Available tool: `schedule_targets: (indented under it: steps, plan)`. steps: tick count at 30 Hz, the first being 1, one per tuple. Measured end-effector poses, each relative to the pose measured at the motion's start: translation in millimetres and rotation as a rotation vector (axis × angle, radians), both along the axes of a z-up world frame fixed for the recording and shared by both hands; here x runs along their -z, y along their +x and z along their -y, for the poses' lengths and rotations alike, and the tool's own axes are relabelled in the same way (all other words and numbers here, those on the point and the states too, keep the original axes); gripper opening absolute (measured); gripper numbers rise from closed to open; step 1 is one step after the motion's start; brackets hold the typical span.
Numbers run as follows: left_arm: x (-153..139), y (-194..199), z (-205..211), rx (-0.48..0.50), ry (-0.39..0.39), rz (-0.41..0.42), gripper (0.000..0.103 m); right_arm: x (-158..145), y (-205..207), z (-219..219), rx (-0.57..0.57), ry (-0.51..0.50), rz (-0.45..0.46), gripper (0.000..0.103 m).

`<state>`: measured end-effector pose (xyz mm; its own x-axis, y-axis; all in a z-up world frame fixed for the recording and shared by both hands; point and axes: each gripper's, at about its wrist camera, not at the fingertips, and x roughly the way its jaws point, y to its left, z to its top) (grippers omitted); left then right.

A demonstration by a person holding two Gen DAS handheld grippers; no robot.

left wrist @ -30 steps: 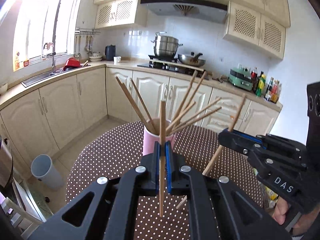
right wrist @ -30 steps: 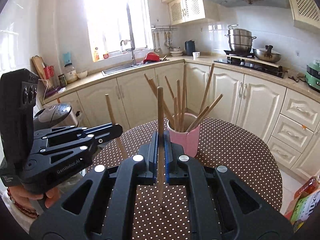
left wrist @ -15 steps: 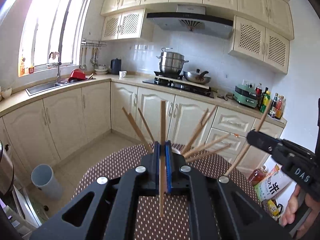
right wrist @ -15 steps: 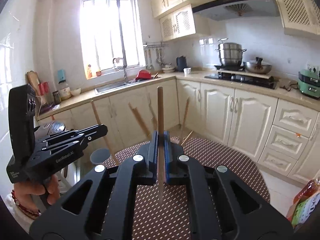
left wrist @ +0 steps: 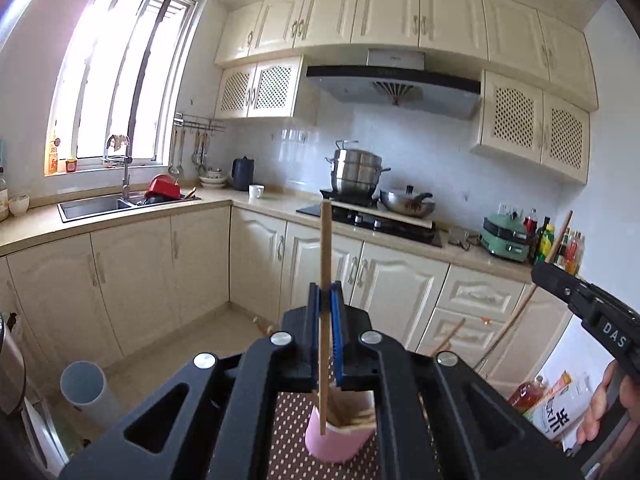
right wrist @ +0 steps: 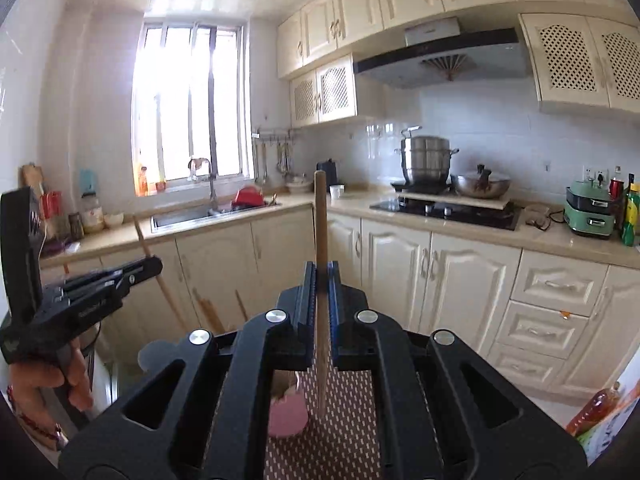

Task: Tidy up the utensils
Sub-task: 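Carry the chopstick above the pink cup and lower it in, then open the right tool to release the chopstick and raise it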

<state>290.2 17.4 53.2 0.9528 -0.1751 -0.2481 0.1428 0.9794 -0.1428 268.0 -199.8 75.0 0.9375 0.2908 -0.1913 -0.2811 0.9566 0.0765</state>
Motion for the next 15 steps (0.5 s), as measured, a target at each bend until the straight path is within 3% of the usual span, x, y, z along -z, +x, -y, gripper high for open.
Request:
schedule_targets:
  steps: [6,15]
  plan:
    - [-1,14,13,0.014,0.011,0.043,0.006,-4,23,-7,-0.022,0.062,0.038,0.006]
    - [25,28,25,0.059,0.031,0.028,0.006,14,41,-26,-0.095,0.058,-0.001,0.006]
